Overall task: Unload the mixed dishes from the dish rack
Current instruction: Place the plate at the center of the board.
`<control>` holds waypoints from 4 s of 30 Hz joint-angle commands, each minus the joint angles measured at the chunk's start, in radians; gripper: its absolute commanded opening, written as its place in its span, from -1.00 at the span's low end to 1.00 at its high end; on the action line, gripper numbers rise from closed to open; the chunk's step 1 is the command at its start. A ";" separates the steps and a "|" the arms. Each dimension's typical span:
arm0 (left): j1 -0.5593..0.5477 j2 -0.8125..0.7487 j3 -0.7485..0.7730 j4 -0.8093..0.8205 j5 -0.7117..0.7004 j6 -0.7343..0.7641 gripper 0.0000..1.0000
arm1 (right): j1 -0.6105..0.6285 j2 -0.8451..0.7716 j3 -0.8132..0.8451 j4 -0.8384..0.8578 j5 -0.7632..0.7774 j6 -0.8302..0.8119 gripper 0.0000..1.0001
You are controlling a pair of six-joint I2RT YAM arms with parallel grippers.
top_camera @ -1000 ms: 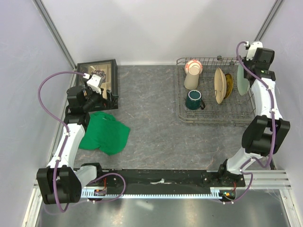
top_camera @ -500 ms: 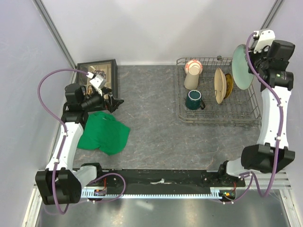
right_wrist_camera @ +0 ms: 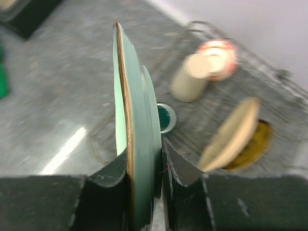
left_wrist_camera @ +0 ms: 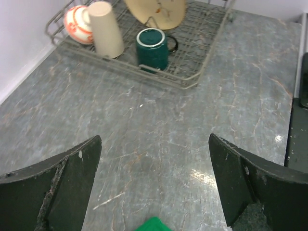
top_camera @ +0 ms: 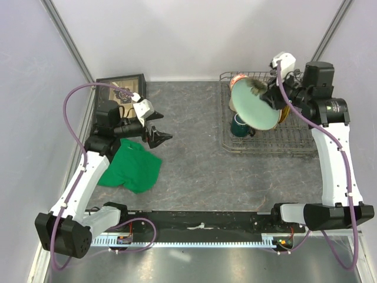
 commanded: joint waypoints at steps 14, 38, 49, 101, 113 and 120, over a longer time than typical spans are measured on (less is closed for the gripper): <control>-0.238 0.163 0.241 -0.068 0.013 0.188 0.93 | 0.486 -0.062 -0.093 -0.047 -0.056 -0.129 -0.98; -0.348 0.274 0.246 -0.148 0.145 0.174 0.61 | 0.667 0.014 -0.041 -0.023 0.055 -0.129 -1.00; -0.367 0.300 0.250 -0.148 0.125 0.155 -0.47 | 0.670 0.000 -0.059 -0.007 0.066 -0.126 -1.00; -0.338 0.137 0.174 -0.022 -0.010 0.082 -0.97 | 0.668 -0.109 -0.265 0.023 0.263 -0.131 0.96; -0.318 0.084 0.134 -0.022 0.001 0.099 -0.97 | 0.670 -0.123 -0.288 0.045 0.320 -0.115 0.96; -0.287 0.064 0.129 -0.021 0.014 0.095 -0.97 | 0.667 -0.131 -0.309 0.049 0.349 -0.114 0.96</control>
